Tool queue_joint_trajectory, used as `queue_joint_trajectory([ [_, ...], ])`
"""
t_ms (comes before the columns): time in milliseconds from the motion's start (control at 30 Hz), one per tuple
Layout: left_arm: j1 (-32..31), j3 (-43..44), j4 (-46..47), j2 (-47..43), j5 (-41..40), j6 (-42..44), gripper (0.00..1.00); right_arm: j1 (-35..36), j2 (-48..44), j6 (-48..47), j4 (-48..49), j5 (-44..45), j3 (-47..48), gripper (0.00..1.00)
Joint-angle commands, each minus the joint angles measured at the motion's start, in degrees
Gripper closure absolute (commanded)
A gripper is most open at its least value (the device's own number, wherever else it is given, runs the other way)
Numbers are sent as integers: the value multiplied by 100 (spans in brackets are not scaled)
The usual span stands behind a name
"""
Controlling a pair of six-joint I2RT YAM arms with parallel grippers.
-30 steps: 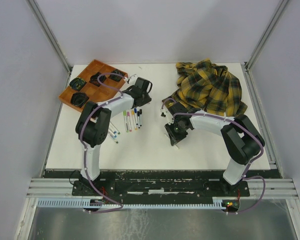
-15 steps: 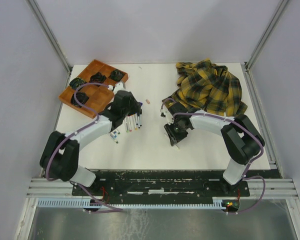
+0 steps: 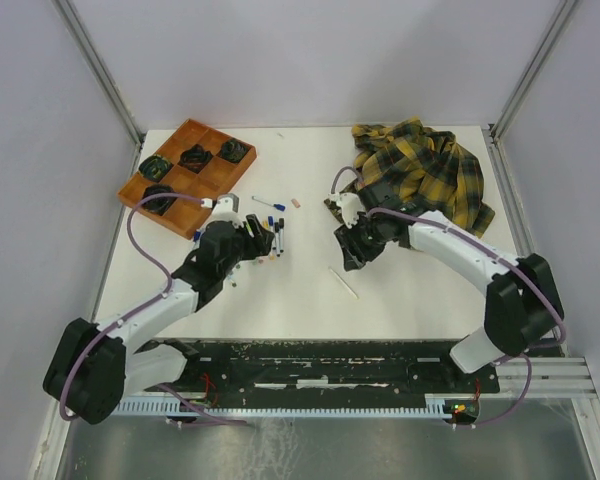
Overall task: Open the pen caps
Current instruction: Place the pen cap at the center of the board, then pick up the pen from the center of the board.
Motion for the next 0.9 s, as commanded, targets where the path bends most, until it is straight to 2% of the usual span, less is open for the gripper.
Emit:
queue_joint_trajectory([
  [0,147,562,324,319,19,523,29,-86,-816,-968,-487,-830,477,46],
  [67,252,957,277,731,212,436,29,-93,-1065,-1172,-539,-1132,618,40],
  [167,379,1692,-29,1560,341,153,31,-100,-1145,-1239,-813,-1452,1204,36],
  [267,410,2554,-559,2317,-169,-334,32,-104,-1088,-1218,-1011,-1835,1573,35],
  [367,406,3532,-1633,3097,-905,-890,35,-330,-1218,-1187,-488,-2109,1100,34],
  [467,404,4478,-2522,3842,-1367,-1193,39,-760,-1142,-1158,-491,-2352,884,34],
  [700,407,5825,-3406,5115,-1753,-1568,43,-959,-1239,-1225,-514,-2385,751,33],
  [867,406,6758,-4055,5842,-1965,-1513,45,-966,-1293,-1212,-488,-2392,732,33],
])
